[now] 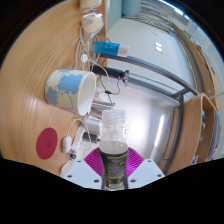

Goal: Pour water

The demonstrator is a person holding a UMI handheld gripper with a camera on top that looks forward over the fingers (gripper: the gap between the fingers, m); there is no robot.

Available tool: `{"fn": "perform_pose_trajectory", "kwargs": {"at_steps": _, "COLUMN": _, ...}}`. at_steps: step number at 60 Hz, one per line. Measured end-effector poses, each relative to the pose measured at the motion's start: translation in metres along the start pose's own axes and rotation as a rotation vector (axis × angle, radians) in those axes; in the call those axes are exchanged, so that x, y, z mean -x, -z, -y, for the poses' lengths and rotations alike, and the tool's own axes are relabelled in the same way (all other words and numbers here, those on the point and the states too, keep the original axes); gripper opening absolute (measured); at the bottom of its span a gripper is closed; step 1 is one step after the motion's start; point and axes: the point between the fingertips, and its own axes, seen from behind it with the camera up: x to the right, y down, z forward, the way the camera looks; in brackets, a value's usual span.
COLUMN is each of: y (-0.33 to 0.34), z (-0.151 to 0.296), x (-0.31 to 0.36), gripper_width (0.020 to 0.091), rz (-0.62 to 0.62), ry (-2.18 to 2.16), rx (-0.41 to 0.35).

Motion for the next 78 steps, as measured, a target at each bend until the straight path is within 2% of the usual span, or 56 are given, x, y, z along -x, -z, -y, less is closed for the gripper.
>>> {"fn": "perform_pose_trajectory", "kwargs": {"at_steps": 14, "y": -0.012, "z": 0.041, "x": -0.009, "gripper_width": 0.0253, "rz": -0.078, "ry": 0.406, "rx": -0.060}}
{"fn": "perform_pose_trajectory", "kwargs": {"at_steps": 28, "y": -0.011, "z": 0.046, "x": -0.009, "gripper_width": 0.0253, "rz": -0.084, "ry": 0.396, "rx": -0.066}}
{"fn": "perform_pose_trajectory", "kwargs": {"at_steps": 34, "y": -0.006, "z": 0.032, "x": -0.008, "gripper_width": 0.0254, "rz": -0.036, "ry": 0.126, "rx": -0.067}}
{"fn": "perform_pose_trajectory", "kwargs": {"at_steps": 43, "y": 0.008, "z": 0.009, "x": 0.008, "gripper_width": 0.0265, "rz": 0.102, "ry": -0.608, "rx": -0.025}}
{"fn": "perform_pose_trajectory", "kwargs": {"at_steps": 44, "y": 0.008, "z": 0.004, "x": 0.008, "gripper_width": 0.0266, "rz": 0.124, "ry": -0.686, "rx": -0.054}}
{"fn": "perform_pose_trajectory", "kwargs": {"at_steps": 48, "y": 0.014, "z": 0.003, "x": 0.007, "gripper_width": 0.0266, "rz": 0.158, "ry": -0.998, "rx": -0.094}}
{"fn": "perform_pose_trajectory", "kwargs": {"at_steps": 50, "y": 0.016, "z": 0.010, "x": 0.008, "gripper_width": 0.0265, "rz": 0.160, "ry": -1.148, "rx": -0.086}}
{"fn": "perform_pose_trajectory", "kwargs": {"at_steps": 53, "y": 0.016, "z": -0.003, "x": 0.004, "gripper_width": 0.0264, "rz": 0.189, "ry": -1.338, "rx": -0.140}}
{"fn": "perform_pose_trajectory", "kwargs": {"at_steps": 56, "y": 0.018, "z": 0.000, "x": 0.005, "gripper_width": 0.0264, "rz": 0.203, "ry": -1.499, "rx": -0.149}}
{"fn": "perform_pose_trajectory", "kwargs": {"at_steps": 59, "y": 0.013, "z": -0.002, "x": 0.012, "gripper_width": 0.0271, "rz": 0.237, "ry": -1.604, "rx": -0.173}}
{"fn": "perform_pose_trajectory", "kwargs": {"at_steps": 66, "y": 0.005, "z": -0.003, "x": 0.033, "gripper_width": 0.0271, "rz": 0.271, "ry": -1.724, "rx": -0.158}}
{"fn": "perform_pose_trajectory", "kwargs": {"at_steps": 70, "y": 0.003, "z": 0.002, "x": 0.042, "gripper_width": 0.0271, "rz": 0.299, "ry": -1.757, "rx": -0.173}}
{"fn": "perform_pose_trajectory", "kwargs": {"at_steps": 78, "y": -0.001, "z": 0.009, "x": 0.057, "gripper_width": 0.0276, "rz": 0.299, "ry": -1.746, "rx": -0.181}}
